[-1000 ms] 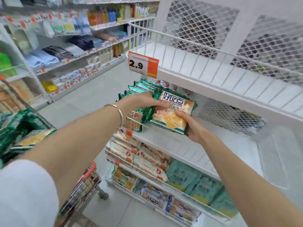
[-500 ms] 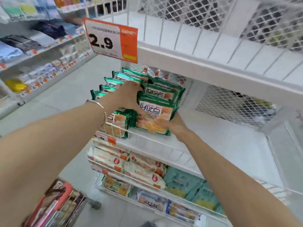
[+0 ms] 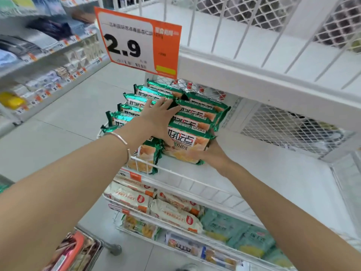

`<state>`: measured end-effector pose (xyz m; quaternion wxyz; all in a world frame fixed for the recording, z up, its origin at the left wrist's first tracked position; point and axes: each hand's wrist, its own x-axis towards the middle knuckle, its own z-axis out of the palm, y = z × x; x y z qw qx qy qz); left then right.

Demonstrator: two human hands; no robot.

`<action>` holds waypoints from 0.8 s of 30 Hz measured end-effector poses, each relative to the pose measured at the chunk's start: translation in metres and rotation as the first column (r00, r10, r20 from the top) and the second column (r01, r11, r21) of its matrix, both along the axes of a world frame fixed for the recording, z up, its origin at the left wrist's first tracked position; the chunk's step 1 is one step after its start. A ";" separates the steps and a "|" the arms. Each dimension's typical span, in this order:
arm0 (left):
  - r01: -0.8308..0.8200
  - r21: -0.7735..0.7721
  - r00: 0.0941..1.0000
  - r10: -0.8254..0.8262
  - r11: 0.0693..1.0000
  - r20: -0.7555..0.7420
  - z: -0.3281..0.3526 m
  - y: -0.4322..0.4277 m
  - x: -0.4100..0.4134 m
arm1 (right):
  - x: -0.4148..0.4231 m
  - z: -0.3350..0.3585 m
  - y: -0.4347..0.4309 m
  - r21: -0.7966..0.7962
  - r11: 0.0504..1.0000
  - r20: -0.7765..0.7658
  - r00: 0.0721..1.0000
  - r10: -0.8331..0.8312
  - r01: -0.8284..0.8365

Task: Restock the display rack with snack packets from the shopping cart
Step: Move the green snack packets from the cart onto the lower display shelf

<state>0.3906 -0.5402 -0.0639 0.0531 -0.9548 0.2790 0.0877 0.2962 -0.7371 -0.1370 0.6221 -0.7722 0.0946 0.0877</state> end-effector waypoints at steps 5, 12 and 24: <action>-0.020 -0.076 0.998 0.015 0.997 -0.068 -0.005 0.005 0.003 | 0.008 0.029 -0.024 0.274 0.858 -0.060 0.898 -0.435 0.434; -0.027 -0.089 0.997 0.020 0.996 -0.068 -0.010 0.006 0.007 | 0.041 0.038 -0.003 0.304 0.932 -0.068 0.981 -0.183 0.195; -0.021 -0.034 0.995 0.017 0.999 -0.096 -0.005 0.007 0.011 | 0.013 0.012 -0.020 -0.939 0.341 0.223 0.842 0.492 0.050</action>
